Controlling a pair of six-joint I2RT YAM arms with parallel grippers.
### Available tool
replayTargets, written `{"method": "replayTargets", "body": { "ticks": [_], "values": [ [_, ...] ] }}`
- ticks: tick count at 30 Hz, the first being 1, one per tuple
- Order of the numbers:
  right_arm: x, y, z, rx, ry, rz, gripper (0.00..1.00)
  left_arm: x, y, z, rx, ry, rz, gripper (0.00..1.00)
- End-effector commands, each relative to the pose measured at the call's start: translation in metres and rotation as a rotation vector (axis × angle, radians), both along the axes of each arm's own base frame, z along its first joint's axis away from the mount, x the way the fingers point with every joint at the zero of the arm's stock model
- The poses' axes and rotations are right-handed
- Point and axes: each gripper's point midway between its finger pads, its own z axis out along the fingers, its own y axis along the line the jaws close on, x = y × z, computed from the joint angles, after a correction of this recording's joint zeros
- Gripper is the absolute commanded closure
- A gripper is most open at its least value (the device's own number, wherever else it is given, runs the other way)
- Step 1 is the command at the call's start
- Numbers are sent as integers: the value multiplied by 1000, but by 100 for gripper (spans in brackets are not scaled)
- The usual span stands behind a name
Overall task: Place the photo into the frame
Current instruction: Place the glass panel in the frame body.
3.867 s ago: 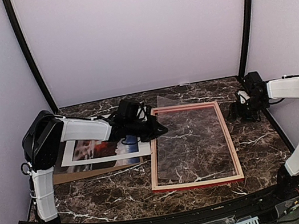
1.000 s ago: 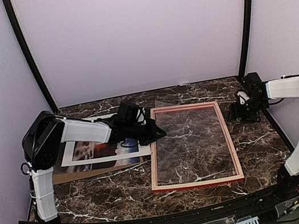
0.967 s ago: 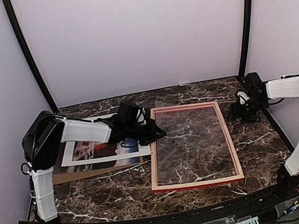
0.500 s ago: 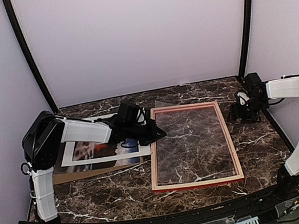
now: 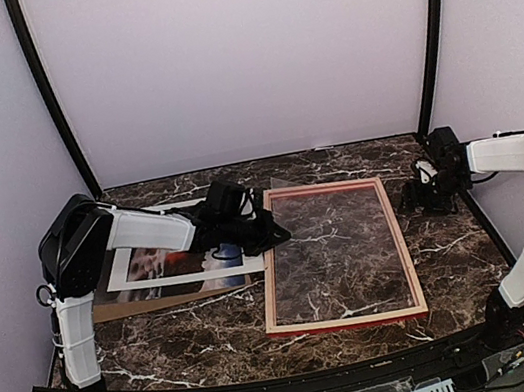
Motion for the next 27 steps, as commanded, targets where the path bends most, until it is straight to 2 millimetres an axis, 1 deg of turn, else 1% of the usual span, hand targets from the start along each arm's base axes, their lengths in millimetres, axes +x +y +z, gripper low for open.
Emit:
{"method": "replayTargets", "body": {
  "ticks": [1,17,23,27],
  "values": [
    [1,2,10,-6,-29,9,23,-3,2,25,2,-48,-14,100],
    [1,2,9,-9,-26,11,24,-2,1,23,6,-51,-15,100],
    [3,5,11,10,-35,16,23,-2,-5,26,-8,-57,-20,100],
    [4,7,11,15,-33,20,23,-3,-10,23,-7,-55,-31,99]
  ]
}}
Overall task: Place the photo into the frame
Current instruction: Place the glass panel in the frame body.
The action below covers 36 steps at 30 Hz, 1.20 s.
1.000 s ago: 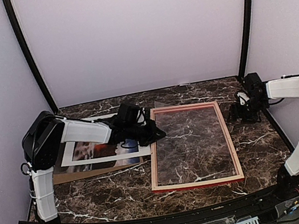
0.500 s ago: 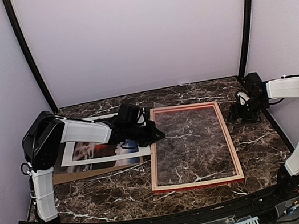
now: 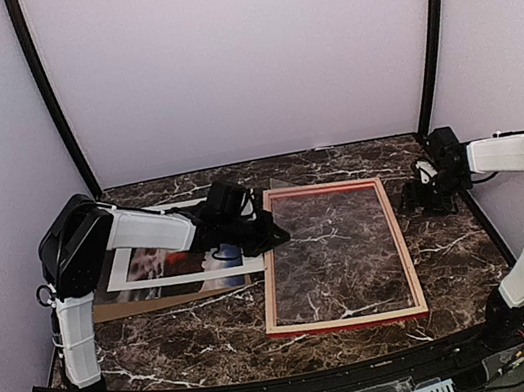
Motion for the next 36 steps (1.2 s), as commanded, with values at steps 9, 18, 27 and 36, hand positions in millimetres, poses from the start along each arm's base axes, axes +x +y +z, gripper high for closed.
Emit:
{"method": "replayTargets", "body": {
  "ticks": [9,18,27,36],
  "values": [
    [8,12,8,22,-31,30,23,-5,-17,23,-34,-38,-38,90],
    [15,39,25,54,-80,79,24,-8,-18,20,-21,-36,-44,67],
    [16,102,34,142,-102,201,24,-11,-19,16,-7,-34,-52,51],
    [0,177,22,260,-59,358,23,-13,-18,12,16,-38,-57,48]
  ]
}}
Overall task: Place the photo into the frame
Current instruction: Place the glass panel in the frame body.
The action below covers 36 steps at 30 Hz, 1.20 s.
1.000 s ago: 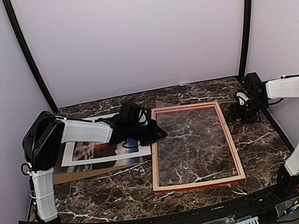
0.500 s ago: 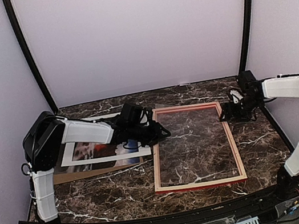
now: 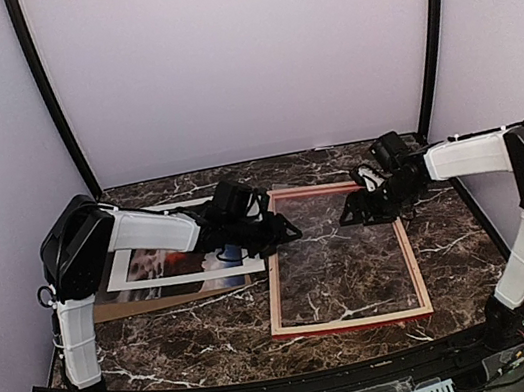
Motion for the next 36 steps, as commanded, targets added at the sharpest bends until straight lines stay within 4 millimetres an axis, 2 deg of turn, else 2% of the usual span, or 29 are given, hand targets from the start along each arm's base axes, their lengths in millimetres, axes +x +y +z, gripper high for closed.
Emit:
{"method": "replayTargets", "body": {
  "ticks": [1,4,8,21,36],
  "values": [
    [0,41,5,92,-5,72,23,-1,-6,8,9,-33,-20,48],
    [-5,54,-3,100,13,98,23,-2,-5,7,18,-37,-20,47],
    [-12,62,-16,101,43,115,24,-3,-5,7,24,-40,-23,47],
    [-30,51,-46,66,96,108,24,2,3,23,86,-110,-22,39],
    [-31,48,-44,44,90,119,24,10,29,43,220,-228,-5,37]
  ]
}}
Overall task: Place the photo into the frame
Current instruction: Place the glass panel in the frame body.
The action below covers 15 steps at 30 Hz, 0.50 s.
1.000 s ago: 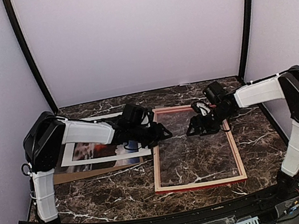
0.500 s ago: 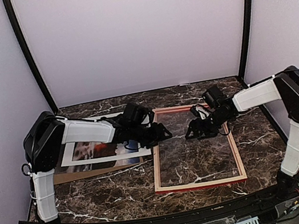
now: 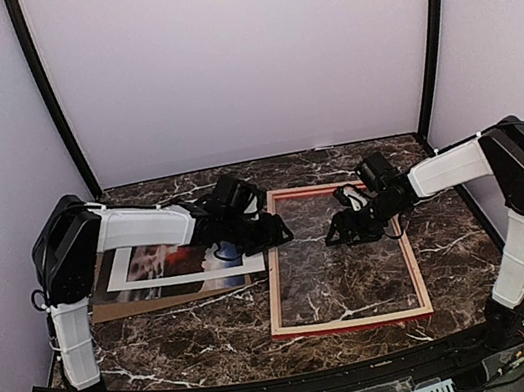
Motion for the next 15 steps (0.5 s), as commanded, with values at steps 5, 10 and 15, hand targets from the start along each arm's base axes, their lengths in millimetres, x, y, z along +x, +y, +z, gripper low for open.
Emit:
{"method": "replayTargets", "body": {
  "ticks": [5,10,15],
  "values": [
    [-5,-5,-2,-42,14,12,24,15,21,60,42,-162,9,37],
    [2,-8,16,-58,-31,6,24,23,50,75,94,-199,36,37],
    [12,-12,41,-75,-96,-21,23,26,96,84,154,-218,80,34]
  ]
}}
